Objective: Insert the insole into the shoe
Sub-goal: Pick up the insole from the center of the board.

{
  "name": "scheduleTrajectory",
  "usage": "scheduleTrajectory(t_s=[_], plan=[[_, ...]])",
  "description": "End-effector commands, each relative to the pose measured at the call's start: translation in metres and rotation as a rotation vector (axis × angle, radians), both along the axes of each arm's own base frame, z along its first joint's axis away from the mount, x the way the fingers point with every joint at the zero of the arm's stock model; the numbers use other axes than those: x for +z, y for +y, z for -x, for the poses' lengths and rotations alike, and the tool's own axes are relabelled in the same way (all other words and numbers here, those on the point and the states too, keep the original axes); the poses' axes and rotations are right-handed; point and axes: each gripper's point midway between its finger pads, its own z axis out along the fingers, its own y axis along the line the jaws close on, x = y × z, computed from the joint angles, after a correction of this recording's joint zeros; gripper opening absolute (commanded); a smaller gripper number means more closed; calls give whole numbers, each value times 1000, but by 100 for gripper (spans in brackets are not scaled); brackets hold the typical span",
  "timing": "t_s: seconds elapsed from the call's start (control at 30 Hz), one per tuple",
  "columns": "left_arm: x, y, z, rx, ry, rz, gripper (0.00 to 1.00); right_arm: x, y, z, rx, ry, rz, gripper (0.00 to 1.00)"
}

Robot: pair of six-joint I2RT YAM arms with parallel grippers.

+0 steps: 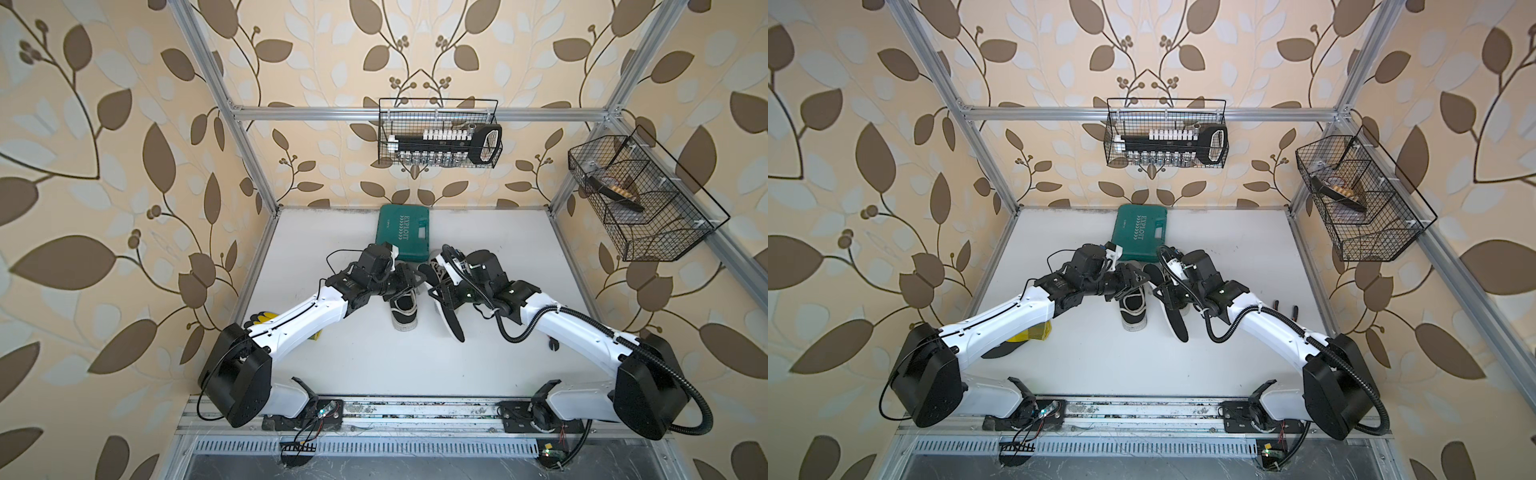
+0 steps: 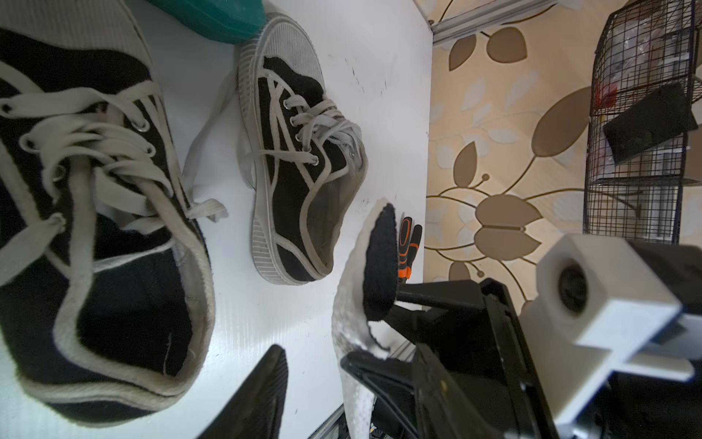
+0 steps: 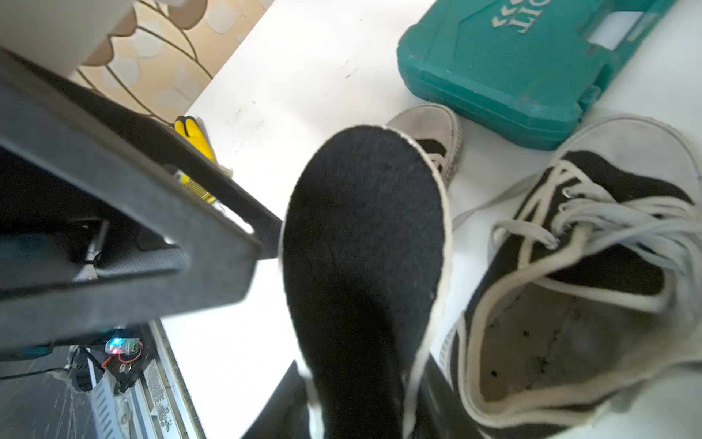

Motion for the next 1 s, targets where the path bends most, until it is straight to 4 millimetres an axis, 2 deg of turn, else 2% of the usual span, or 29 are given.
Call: scheduleTrajectory(t_s=[0.0,0.07,0.1,0.2,0.37,0.57,0.8,0.97], plan=[[23,3,-7,-41,-91,-61,56,18,-32,-2,-102,-14,69,35],[14,1,-7,-104,-91,-134,58,22,-52,0,-156,-2,109,35],[2,-1,-8,-144,-74,-184,58,24,-62,1,-184,3,123,35],[-19,-5,-8,-291,-78,-340,58,23,-92,4,-265,34,171,35],[-32,-17,-15,-583,-230,-583,57,16,-129,10,-363,106,172,35],[-36,-49,-28,-845,-458,-717,58,11,-141,9,-401,148,162,35],[-47,-84,-41,-959,-603,-795,54,13,-141,7,-393,172,148,35],[-64,-100,-54,-994,-630,-850,49,18,-146,7,-401,176,144,36]])
